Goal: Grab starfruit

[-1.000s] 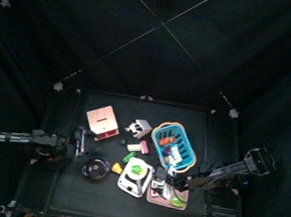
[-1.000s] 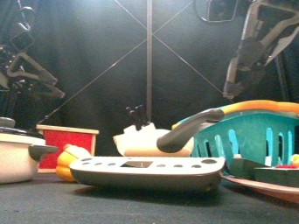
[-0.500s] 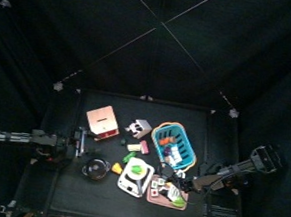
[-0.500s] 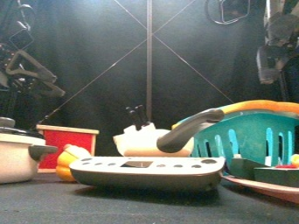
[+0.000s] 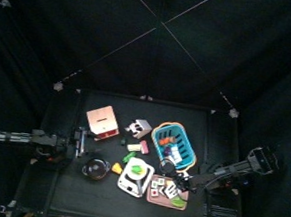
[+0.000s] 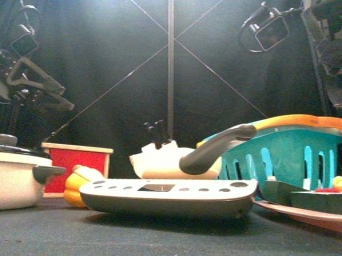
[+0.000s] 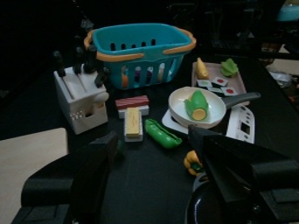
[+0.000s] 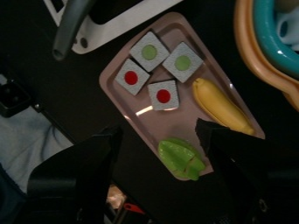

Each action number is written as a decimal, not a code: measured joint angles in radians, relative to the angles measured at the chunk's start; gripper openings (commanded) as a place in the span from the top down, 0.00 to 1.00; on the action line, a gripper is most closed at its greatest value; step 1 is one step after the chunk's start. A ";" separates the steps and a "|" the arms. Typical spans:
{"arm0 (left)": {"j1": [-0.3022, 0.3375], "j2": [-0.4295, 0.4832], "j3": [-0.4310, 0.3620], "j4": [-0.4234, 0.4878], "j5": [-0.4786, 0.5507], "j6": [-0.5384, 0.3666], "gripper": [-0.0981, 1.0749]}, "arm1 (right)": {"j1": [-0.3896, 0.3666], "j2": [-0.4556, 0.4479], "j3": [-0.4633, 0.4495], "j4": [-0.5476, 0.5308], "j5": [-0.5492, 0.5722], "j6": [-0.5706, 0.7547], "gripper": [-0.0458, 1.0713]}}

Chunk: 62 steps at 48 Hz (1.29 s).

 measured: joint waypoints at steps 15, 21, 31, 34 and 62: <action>0.000 0.002 0.000 0.000 0.002 0.000 0.08 | 0.078 0.000 0.028 -0.087 0.086 0.206 0.08; 0.000 0.000 0.000 0.000 0.002 0.000 0.08 | 0.124 0.000 0.041 -0.095 0.094 0.278 0.08; 0.000 0.000 0.000 -0.008 0.002 0.000 0.08 | 0.193 0.002 0.063 -0.098 0.098 0.402 0.08; 0.002 0.000 0.002 -0.014 0.003 -0.002 0.08 | 0.224 0.008 0.069 -0.098 0.098 0.442 0.08; 0.000 0.002 0.002 -0.020 0.003 -0.002 0.08 | 0.465 0.121 0.081 -0.244 0.095 0.595 0.08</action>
